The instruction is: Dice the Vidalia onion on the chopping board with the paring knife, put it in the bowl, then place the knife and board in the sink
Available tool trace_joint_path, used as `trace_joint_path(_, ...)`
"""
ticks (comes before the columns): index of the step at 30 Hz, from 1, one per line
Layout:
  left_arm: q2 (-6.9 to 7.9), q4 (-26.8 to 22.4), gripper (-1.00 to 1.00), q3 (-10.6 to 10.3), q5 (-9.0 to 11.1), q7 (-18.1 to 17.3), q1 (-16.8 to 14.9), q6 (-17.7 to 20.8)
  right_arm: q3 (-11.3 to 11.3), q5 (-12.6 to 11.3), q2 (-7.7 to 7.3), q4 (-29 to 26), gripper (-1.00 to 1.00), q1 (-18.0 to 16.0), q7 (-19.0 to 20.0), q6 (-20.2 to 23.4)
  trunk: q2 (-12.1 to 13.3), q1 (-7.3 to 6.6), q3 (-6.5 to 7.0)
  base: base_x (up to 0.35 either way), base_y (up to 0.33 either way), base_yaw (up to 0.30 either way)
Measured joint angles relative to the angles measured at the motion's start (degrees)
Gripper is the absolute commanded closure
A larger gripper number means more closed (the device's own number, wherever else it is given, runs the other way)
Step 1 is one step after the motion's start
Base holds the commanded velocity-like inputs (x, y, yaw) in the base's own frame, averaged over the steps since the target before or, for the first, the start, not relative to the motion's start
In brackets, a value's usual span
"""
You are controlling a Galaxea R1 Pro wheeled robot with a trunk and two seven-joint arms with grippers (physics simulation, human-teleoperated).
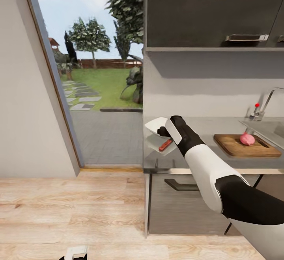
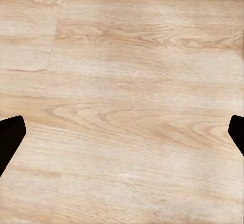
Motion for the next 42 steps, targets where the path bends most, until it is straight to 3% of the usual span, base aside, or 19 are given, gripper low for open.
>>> trace_joint_path(42, -0.01, 0.0, -1.0, 0.0, 0.01, 0.0, 0.0, 0.0, -0.08, 0.03, 0.0, 0.0, -1.0, 0.17, 0.02, 0.01, 0.0, 0.0, -2.59, 0.001, 0.001, 0.0)
